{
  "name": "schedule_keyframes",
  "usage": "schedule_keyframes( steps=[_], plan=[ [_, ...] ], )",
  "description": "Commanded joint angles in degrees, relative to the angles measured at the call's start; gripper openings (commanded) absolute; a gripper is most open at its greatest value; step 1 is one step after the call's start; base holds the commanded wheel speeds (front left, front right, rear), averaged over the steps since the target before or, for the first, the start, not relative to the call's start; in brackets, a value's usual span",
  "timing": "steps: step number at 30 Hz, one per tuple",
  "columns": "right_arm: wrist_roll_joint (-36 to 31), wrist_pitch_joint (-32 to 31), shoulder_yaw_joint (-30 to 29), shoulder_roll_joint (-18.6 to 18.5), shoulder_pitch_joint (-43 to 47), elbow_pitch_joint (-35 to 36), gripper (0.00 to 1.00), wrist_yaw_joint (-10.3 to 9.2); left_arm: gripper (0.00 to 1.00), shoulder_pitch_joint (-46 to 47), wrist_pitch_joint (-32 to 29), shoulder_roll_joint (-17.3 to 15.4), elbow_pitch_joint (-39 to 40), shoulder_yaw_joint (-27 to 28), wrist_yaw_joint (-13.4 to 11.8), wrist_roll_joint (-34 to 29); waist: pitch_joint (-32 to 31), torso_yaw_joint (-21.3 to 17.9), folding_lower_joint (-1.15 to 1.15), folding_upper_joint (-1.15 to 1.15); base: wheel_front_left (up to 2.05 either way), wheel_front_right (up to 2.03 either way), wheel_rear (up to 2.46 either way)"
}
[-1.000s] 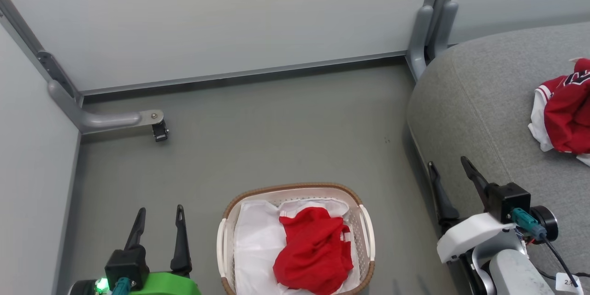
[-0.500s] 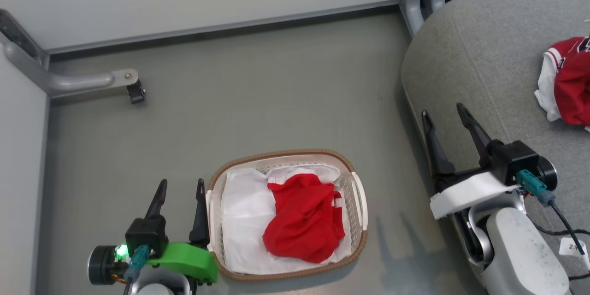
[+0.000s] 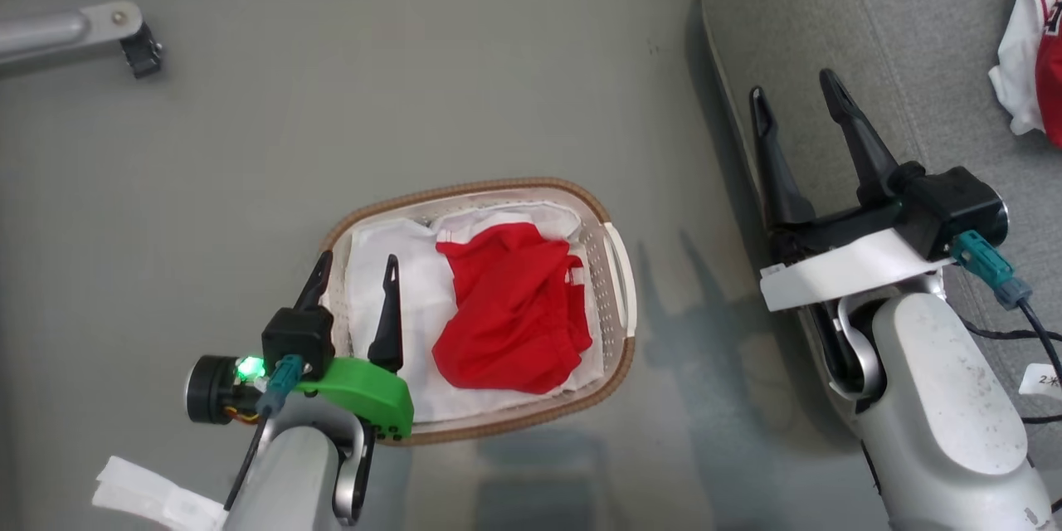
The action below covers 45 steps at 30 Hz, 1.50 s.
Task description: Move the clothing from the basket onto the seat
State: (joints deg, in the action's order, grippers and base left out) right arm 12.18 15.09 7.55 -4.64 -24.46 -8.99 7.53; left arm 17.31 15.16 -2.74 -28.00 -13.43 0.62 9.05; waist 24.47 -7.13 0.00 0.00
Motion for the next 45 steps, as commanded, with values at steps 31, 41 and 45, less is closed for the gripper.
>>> schedule_keyframes(
  steps=[31,41,45],
  plan=[
    [1.99,0.1,3.1,1.64,-9.84,3.76,1.0,-0.08,1.0,21.41,-0.02,-0.8,-24.02,-5.66,4.29,-5.91,22.64,-9.81,0.0,0.0,0.0,0.0,0.0],
    [3.55,0.1,3.86,1.64,-11.46,4.41,1.0,-0.08,1.0,27.56,-0.02,-1.19,-32.84,-8.91,4.81,-8.27,25.9,-10.92,0.0,0.0,0.0,0.0,0.0],
    [4.19,0.1,4.29,1.64,-11.96,4.56,1.0,-0.08,1.0,29.77,-0.01,-1.11,-36.52,-9.76,4.39,-8.62,26.8,-11.33,0.0,0.0,0.0,0.0,0.0]
  ],
)
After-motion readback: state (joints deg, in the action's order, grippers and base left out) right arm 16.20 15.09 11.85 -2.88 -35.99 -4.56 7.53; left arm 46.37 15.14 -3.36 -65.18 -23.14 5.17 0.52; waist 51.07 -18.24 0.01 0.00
